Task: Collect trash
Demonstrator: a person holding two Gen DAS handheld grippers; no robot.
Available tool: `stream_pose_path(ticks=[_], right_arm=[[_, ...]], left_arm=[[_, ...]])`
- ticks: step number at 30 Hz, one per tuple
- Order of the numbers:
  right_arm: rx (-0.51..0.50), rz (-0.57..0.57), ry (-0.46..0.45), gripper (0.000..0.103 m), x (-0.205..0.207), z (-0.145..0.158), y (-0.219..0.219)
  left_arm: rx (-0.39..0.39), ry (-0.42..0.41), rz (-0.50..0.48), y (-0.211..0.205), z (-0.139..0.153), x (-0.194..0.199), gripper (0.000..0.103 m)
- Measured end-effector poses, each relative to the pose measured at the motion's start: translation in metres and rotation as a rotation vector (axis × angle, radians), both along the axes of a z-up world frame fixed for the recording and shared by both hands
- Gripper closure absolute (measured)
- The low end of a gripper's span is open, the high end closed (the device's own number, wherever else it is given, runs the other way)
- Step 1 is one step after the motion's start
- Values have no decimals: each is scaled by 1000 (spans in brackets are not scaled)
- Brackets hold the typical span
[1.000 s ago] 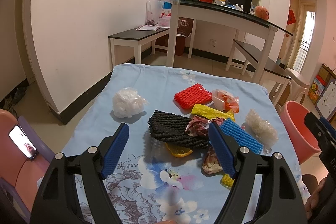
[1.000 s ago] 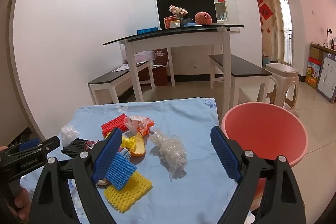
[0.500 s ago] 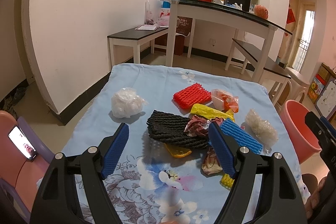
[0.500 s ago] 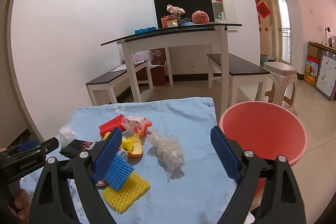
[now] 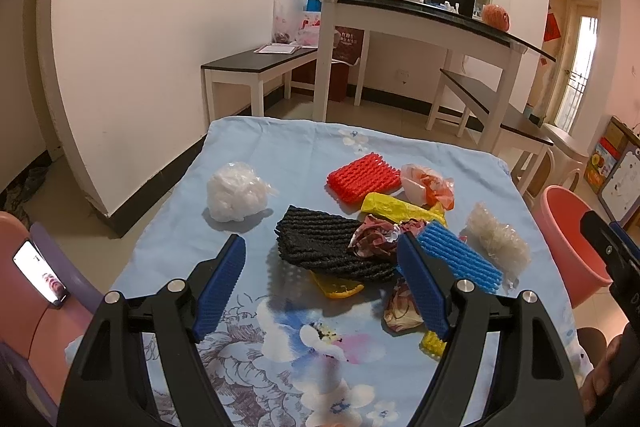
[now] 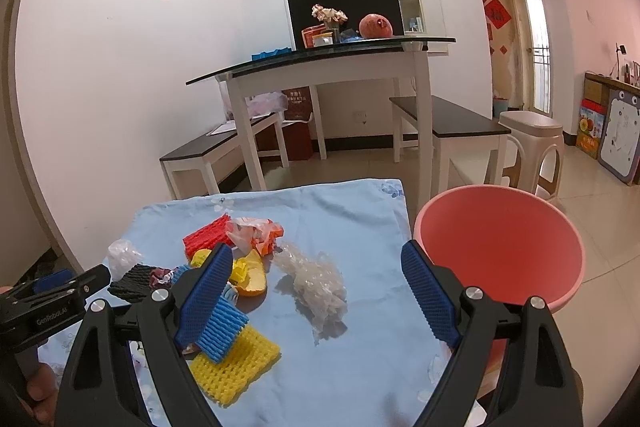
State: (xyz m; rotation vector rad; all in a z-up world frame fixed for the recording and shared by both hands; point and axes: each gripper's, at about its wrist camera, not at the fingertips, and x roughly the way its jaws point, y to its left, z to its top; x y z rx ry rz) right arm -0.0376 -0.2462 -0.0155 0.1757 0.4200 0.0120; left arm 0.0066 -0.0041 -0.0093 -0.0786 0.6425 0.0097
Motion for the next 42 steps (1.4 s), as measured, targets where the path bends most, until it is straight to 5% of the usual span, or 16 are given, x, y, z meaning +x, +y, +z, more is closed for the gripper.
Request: stream_pose_path(ticks=[16,24,32,42], right_arm=[[-9,5,42,19,12,-14,2],[-9,35,81,29,23,-23,6],[32,156,103,34,31,-30,17],[42,314,112,34,35,-30,39]], left_arm=[[-27,-1,-32,17,-12,7,24],[-39,-21,-54,40,-12,7,24],[-35,-14,10,77,-14,17,24],[-15,38,52,93,-17,76,24]])
